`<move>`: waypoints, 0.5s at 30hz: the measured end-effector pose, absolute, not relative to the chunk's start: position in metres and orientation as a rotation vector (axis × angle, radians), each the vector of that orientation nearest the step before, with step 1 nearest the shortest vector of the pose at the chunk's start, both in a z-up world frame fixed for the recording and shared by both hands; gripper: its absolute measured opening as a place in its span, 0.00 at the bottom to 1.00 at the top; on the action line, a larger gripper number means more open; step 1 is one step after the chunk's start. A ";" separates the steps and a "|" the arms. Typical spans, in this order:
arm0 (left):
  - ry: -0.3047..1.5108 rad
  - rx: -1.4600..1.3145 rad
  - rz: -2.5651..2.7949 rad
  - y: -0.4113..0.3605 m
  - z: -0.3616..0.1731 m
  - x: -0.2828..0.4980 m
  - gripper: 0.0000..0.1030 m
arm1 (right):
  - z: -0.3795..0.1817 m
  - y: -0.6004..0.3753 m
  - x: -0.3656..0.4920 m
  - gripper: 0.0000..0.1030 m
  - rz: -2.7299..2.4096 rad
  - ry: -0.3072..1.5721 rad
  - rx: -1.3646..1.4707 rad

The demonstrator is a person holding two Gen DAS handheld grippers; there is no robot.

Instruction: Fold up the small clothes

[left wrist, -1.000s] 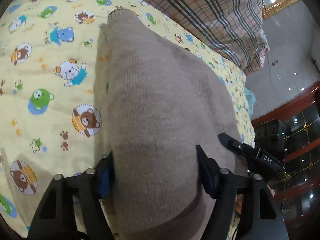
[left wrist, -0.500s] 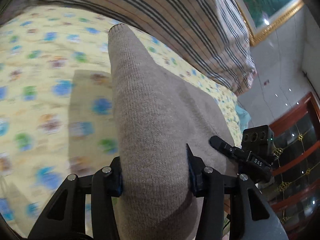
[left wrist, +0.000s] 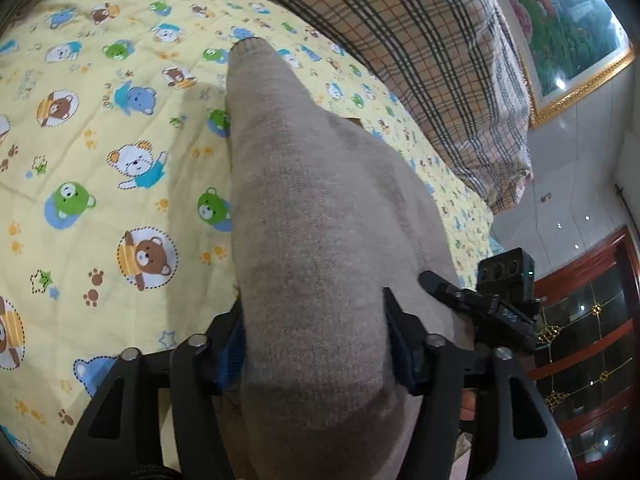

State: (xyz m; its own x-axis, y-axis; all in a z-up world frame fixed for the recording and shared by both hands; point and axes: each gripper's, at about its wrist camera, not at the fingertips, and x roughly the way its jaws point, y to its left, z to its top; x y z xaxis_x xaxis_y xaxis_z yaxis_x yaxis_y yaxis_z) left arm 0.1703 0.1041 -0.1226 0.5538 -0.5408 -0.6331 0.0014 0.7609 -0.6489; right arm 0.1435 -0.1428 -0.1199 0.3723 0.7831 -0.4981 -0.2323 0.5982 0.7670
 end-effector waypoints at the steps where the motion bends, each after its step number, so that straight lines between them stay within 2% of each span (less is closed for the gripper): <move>1: 0.940 -0.660 -0.329 0.106 -0.123 0.167 0.68 | -0.120 -0.144 0.144 0.44 0.707 0.990 0.673; 3: 0.941 -0.668 -0.298 0.108 -0.122 0.159 0.72 | -0.115 -0.148 0.141 0.44 0.684 0.996 0.675; 6: 0.906 -0.653 -0.250 0.116 -0.107 0.138 0.72 | -0.097 -0.152 0.131 0.45 0.619 0.967 0.615; 15: 0.796 -0.468 -0.230 0.113 -0.039 0.132 0.71 | -0.031 -0.150 0.113 0.45 0.516 0.751 0.485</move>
State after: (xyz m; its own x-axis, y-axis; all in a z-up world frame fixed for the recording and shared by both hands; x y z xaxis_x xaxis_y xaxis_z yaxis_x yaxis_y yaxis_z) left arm 0.1318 0.1133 -0.0394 0.6822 -0.3691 -0.6312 0.0240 0.8741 -0.4852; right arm 0.1134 -0.1498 -0.0313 0.6207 0.5955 -0.5100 -0.2626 0.7708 0.5804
